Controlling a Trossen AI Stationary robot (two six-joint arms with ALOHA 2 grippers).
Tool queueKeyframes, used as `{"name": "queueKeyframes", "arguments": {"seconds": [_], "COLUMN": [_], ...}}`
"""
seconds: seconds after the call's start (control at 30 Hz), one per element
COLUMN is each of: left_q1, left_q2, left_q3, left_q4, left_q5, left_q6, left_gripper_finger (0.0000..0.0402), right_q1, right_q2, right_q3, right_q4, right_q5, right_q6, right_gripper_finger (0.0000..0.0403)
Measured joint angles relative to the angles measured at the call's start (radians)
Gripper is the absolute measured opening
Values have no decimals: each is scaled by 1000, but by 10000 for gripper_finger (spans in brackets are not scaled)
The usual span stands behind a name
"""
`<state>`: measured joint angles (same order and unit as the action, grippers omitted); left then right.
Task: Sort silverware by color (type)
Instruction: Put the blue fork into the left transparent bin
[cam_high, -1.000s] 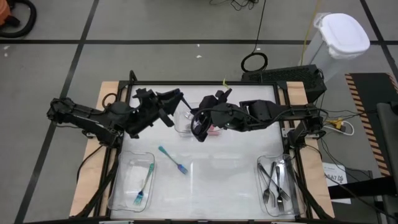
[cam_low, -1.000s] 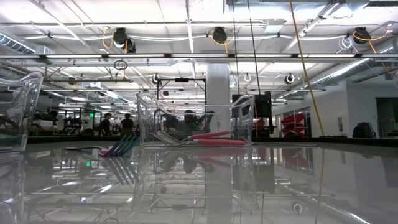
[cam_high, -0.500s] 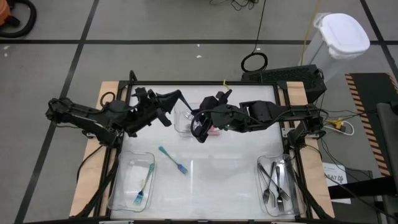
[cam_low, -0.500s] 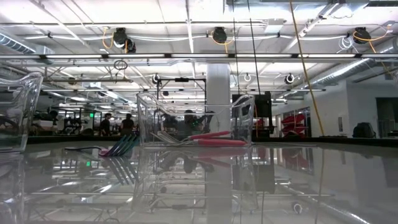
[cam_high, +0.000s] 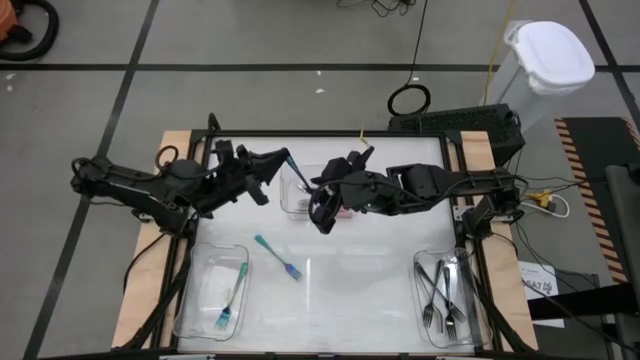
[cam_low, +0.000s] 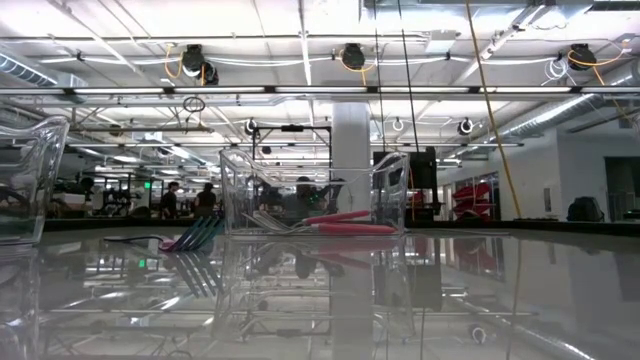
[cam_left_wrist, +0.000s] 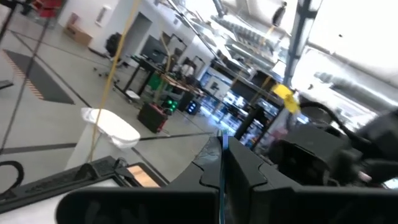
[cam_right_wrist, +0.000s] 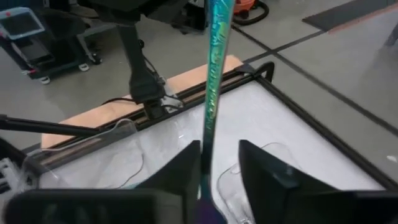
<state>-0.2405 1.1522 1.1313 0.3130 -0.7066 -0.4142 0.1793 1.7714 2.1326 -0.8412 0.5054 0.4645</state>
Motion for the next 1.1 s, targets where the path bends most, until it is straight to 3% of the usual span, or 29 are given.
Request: {"name": "queueKeyframes", "arguments": {"seconds": [0.17,0.33,1.1], "left_q1": [0,0,-74], "left_q2": [-50,-114,-297], "left_q3": [0,2,2], "left_q4": [-77,-201,-664], "left_q5": [56,131,374], "left_q6": [-8,-68,-212], "left_gripper_finger": [3,3,2], "right_q1": [-1,1,-2], "right_q2": [0,0,1], "right_q3": [0,0,0], "right_q4": [-5,1,60], "right_q5": [-84,-117,-113], "right_q6": [47,67,69], "right_gripper_finger": [166,191,190]}}
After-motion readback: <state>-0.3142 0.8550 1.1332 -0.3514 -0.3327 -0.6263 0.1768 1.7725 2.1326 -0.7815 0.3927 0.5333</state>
